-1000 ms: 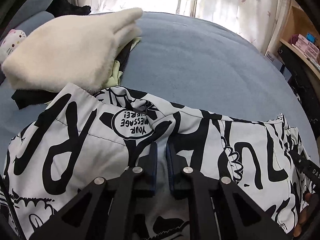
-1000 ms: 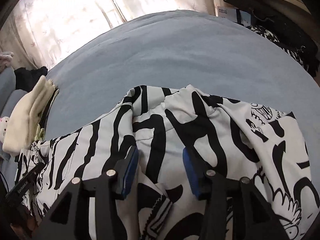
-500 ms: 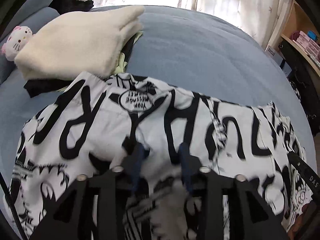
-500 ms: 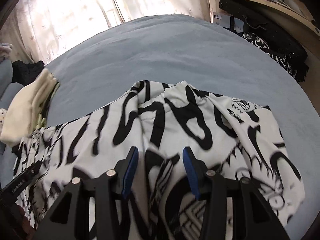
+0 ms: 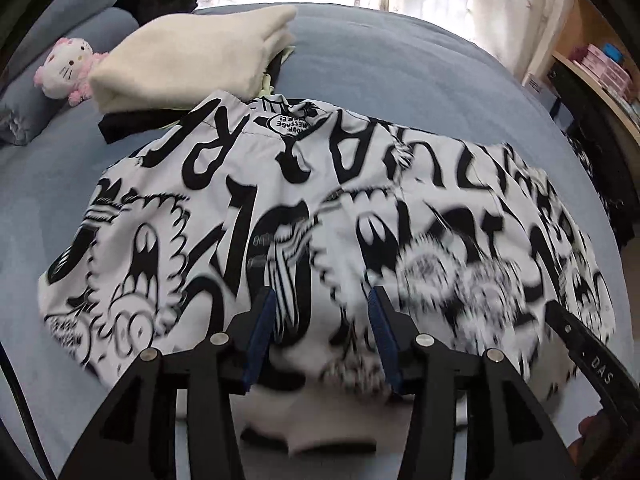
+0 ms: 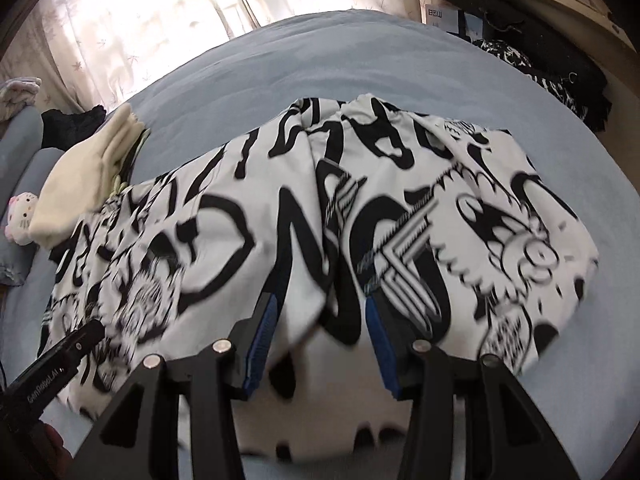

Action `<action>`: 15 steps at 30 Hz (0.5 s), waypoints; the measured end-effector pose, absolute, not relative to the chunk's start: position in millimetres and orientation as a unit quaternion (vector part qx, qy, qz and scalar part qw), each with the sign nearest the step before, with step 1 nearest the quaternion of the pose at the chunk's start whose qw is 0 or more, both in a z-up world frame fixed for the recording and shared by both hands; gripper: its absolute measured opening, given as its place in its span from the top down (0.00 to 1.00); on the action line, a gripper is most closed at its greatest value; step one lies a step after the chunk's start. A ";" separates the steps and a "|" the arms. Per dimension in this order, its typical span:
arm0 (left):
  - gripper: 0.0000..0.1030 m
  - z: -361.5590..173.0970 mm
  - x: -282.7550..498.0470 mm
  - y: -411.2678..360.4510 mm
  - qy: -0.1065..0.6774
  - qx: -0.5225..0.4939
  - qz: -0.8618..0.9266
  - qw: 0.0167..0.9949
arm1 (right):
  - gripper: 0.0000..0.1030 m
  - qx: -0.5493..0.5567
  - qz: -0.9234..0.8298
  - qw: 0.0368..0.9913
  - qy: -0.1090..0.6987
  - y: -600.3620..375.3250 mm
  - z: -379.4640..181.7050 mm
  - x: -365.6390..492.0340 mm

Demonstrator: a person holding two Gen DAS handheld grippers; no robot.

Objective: Fold large clothes

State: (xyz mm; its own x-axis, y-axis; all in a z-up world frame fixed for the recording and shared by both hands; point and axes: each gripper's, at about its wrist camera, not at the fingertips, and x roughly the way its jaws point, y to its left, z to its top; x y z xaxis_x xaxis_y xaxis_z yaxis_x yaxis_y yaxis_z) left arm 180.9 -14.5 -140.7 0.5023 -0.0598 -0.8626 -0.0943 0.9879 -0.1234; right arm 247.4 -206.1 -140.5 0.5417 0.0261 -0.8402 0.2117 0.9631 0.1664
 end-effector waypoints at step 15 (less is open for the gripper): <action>0.46 -86.4 105.4 26.1 0.459 -0.111 -0.005 0.882 | 0.55 0.098 -0.015 0.895 0.435 -167.5 -80.5 175.7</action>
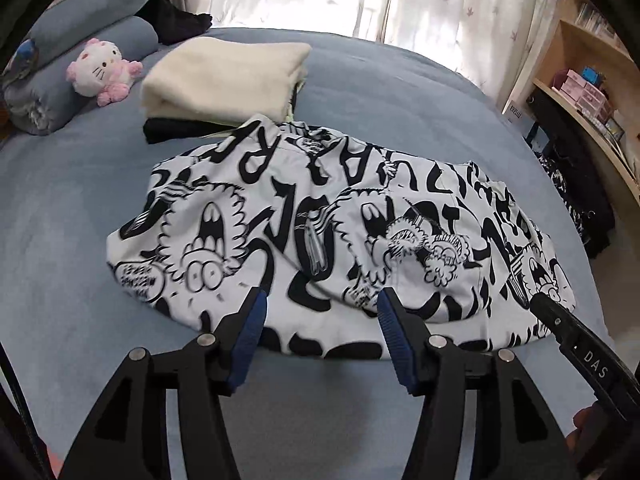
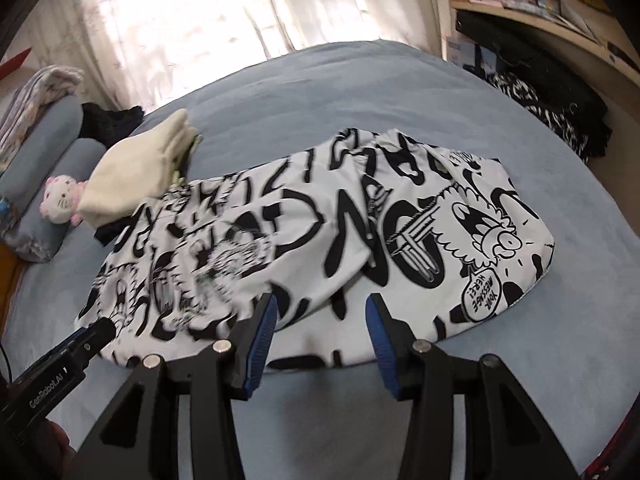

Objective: Fold large clothes

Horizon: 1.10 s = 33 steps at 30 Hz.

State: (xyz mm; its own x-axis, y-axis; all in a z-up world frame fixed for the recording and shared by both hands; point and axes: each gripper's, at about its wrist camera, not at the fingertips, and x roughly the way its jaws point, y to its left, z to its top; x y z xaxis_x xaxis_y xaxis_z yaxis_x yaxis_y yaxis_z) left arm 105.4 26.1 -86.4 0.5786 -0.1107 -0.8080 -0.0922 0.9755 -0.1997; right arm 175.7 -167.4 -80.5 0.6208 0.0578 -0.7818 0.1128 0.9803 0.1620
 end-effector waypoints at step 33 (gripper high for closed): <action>0.43 -214.0 122.5 148.7 0.440 -0.400 -0.001 0.804 | 0.55 0.055 0.046 0.916 0.394 -86.0 -105.6 200.0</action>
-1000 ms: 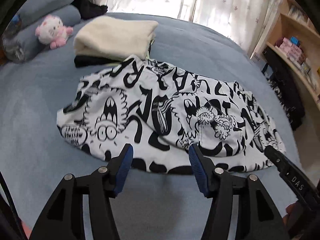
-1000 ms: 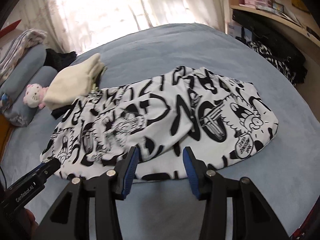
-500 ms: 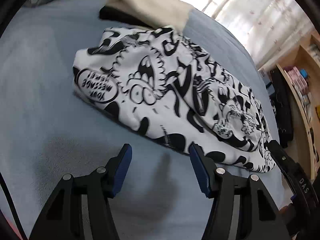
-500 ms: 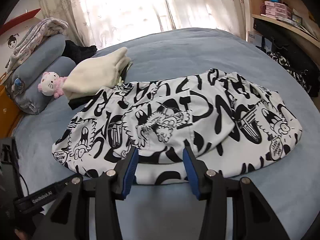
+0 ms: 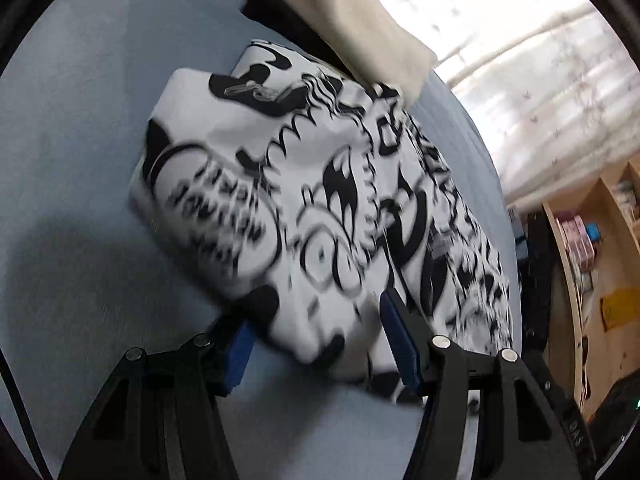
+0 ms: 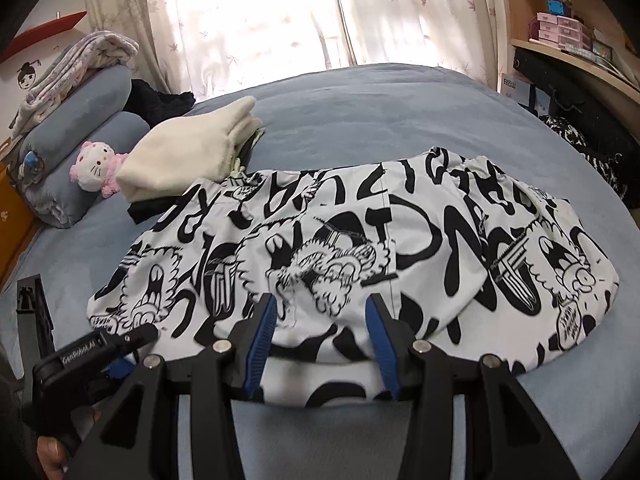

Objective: Fold large clothes

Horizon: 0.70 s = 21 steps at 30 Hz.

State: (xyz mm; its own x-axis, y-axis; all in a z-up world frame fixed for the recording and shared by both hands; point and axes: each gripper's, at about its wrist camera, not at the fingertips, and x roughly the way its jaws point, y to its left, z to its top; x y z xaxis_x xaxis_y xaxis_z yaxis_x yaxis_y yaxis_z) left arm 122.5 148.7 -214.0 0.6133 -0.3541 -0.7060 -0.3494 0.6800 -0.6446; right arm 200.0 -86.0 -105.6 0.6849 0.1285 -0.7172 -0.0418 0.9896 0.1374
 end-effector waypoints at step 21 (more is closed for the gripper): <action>0.91 -150.7 178.7 98.5 0.323 -0.263 0.028 0.908 | 0.68 0.011 0.032 0.905 0.425 -84.9 -171.4 276.2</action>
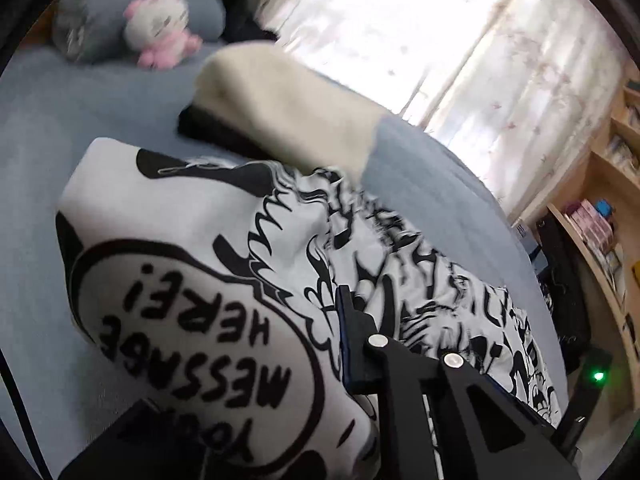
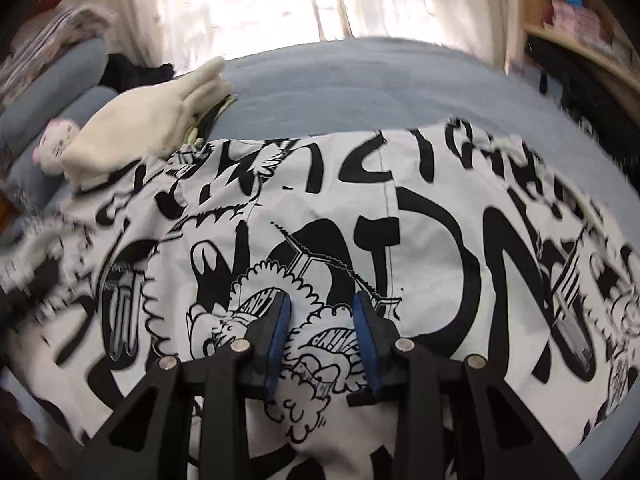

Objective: Fold large clothes

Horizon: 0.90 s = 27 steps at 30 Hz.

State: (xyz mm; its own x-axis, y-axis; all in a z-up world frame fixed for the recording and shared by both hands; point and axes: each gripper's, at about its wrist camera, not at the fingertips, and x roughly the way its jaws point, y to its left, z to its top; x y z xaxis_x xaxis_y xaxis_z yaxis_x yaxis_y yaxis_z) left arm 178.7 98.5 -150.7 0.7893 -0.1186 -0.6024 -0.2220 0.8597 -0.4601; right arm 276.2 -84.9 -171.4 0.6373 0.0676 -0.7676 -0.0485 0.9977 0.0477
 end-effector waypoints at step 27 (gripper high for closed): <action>0.90 -66.3 216.3 -145.3 0.288 0.000 -0.105 0.952 | 0.38 0.123 -0.009 0.899 0.420 -246.4 -129.6 240.6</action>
